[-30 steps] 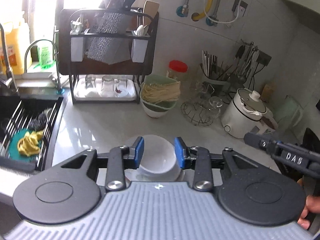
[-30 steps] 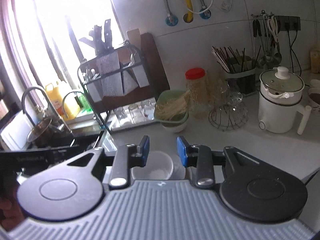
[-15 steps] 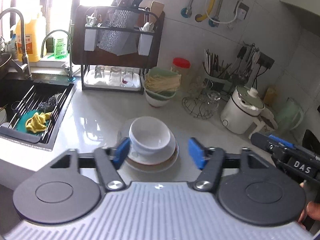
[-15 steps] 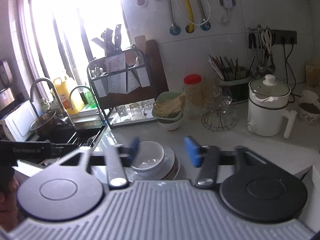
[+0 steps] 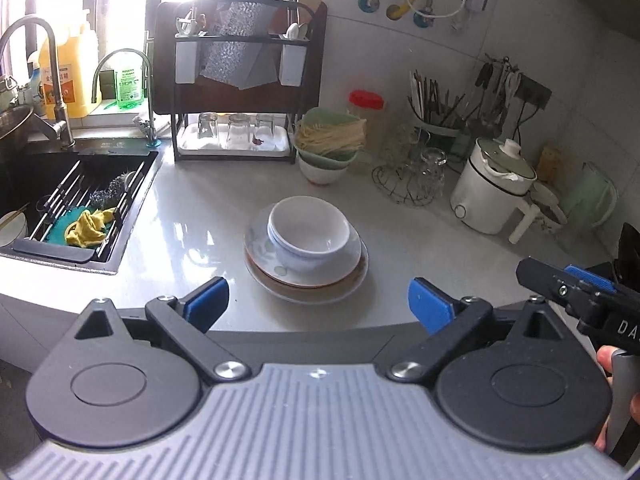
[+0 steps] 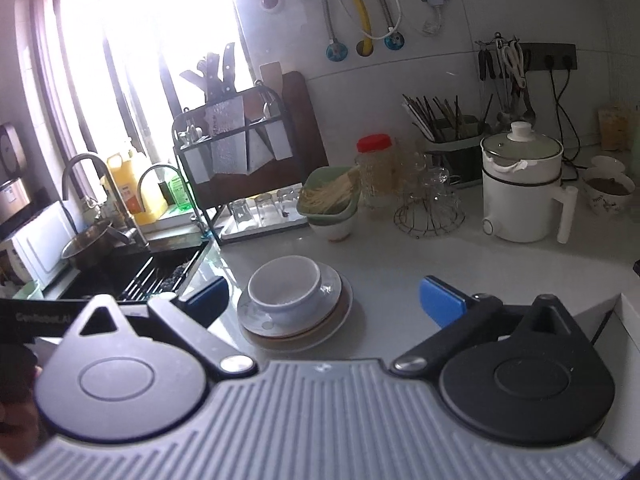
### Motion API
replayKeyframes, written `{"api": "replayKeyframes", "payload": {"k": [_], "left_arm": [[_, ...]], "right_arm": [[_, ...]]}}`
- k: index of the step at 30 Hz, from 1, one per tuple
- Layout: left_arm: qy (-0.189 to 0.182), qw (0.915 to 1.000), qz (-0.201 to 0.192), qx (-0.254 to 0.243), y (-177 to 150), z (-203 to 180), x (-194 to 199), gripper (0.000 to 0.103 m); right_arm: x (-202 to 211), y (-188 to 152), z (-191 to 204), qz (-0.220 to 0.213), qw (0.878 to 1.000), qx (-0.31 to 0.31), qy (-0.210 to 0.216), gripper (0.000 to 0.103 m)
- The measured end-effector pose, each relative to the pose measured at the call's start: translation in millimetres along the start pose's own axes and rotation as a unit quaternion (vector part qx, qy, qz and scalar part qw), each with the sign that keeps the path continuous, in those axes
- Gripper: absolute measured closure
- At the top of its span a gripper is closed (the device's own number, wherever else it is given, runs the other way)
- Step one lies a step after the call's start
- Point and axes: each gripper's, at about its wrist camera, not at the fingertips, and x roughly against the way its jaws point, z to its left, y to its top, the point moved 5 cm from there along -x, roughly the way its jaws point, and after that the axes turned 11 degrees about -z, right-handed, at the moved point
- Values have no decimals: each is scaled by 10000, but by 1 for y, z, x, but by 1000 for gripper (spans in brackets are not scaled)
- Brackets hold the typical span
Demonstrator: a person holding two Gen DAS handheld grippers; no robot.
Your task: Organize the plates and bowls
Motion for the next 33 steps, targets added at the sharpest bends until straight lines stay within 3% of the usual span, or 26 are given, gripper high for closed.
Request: {"api": "replayKeyframes", "payload": {"k": [19, 33], "left_arm": [[49, 10000, -5, -22, -12, -17, 23, 5], [190, 9998, 22, 19, -6, -11, 30, 5]], "right_arm": [[33, -7, -9, -17, 9999, -7, -134, 0], [36, -6, -8, 9, 9999, -36, -147, 0]]}}
